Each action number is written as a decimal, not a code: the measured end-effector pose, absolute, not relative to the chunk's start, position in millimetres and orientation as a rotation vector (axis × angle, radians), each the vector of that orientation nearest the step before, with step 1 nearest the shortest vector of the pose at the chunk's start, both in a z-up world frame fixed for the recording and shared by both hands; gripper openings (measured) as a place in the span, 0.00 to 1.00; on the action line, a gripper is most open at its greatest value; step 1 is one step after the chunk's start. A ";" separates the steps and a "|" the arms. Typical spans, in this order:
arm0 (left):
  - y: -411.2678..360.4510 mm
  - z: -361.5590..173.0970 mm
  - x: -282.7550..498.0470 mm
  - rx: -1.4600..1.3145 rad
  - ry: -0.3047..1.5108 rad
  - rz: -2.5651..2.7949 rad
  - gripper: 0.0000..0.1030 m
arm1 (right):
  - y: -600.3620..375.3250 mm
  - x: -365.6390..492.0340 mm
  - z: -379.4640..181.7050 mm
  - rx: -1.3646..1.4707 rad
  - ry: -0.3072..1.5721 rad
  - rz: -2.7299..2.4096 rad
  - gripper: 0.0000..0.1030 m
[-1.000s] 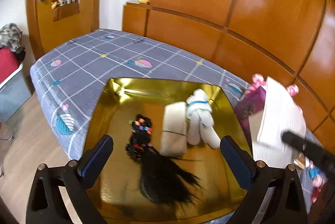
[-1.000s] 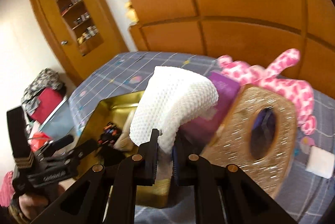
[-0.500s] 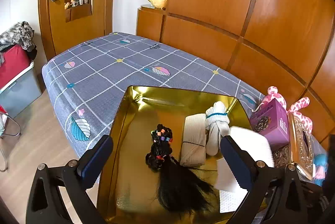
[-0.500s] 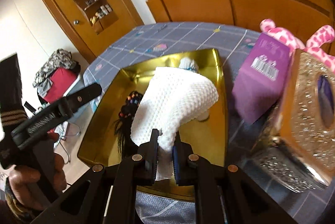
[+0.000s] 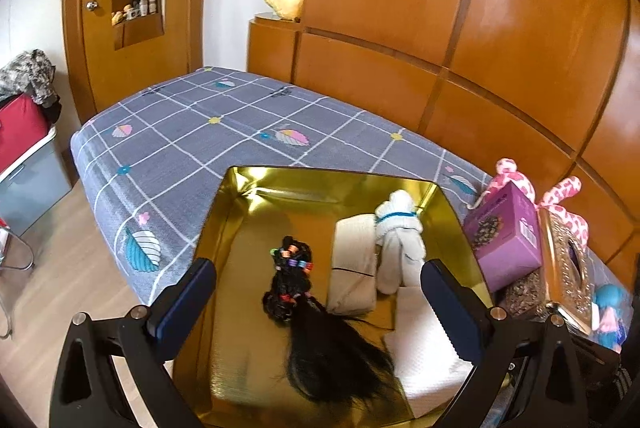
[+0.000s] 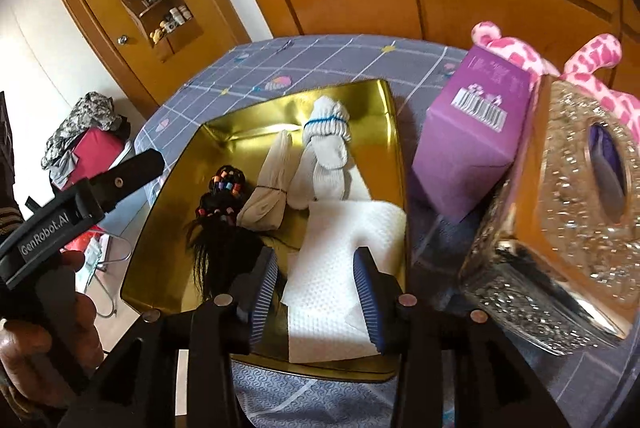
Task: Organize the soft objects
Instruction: 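Lower the white towel into the gold tray and open the right tool, then move both tools back to the pile of soft items on the bed, then grasp the white foam block with the left tool while the right tool approaches the red knit hat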
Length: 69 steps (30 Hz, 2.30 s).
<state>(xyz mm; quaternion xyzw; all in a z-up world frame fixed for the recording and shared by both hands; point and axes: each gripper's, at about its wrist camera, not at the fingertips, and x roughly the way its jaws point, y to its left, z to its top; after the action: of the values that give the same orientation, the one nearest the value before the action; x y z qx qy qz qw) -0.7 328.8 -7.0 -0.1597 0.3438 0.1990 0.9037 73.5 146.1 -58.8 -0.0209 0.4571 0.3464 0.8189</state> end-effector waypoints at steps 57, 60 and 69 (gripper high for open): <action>-13.2 5.4 44.9 0.277 0.737 -0.479 1.00 | -308.6 71.8 -20.3 0.342 0.731 -0.313 0.51; -46.2 -11.9 66.2 0.341 0.795 -0.505 1.00 | -331.1 65.8 -24.9 0.398 0.710 -0.341 0.53; -117.4 -67.8 137.3 0.431 0.932 -0.506 1.00 | -359.0 52.6 -32.7 0.625 0.621 -0.276 0.56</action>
<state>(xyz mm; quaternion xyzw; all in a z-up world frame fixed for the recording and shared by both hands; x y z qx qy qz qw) 137.3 -117.4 -67.8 0.2041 0.4411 -0.2393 0.8406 52.6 -359.0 -32.7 0.3014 0.2997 -0.1332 0.8954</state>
